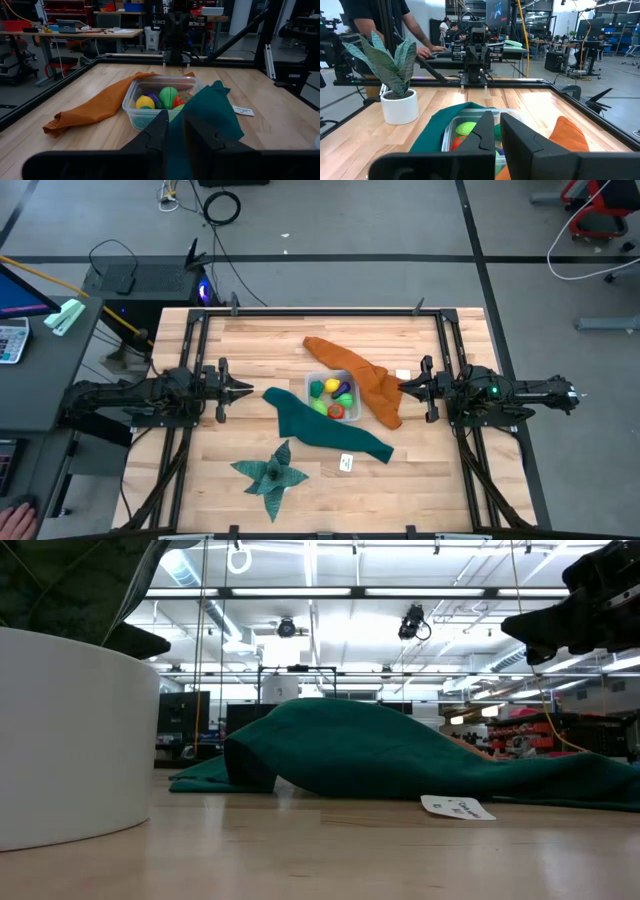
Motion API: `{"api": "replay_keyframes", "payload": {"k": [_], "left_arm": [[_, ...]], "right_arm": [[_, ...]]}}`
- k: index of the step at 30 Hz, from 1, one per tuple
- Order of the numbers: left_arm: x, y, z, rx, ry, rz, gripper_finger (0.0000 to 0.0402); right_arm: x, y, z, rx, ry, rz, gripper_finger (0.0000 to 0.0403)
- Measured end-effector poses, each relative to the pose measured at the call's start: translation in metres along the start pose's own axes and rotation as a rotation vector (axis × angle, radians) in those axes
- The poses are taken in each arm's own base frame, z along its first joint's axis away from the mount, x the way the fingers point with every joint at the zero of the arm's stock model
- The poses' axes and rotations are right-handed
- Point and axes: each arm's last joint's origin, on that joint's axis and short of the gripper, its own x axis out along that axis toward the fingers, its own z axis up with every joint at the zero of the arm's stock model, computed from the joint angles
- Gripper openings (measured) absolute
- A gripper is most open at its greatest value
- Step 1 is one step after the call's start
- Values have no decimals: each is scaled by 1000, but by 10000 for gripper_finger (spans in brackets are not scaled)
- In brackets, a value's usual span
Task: Pick and placing Produce into tupperware
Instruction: Return to Home Position
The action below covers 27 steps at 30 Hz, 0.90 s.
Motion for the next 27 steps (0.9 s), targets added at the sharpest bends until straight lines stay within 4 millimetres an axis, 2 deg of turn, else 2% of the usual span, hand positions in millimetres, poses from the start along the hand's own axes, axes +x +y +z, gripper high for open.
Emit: {"api": "replay_keyframes", "payload": {"k": [10, 27], "left_arm": [[0, 0, 0, 1, -1, 0, 51], [0, 0, 0, 0, 0, 0, 57]], "right_arm": [[0, 0, 0, 0, 0, 0, 0], [0, 0, 0, 0, 0, 0, 0]]}}
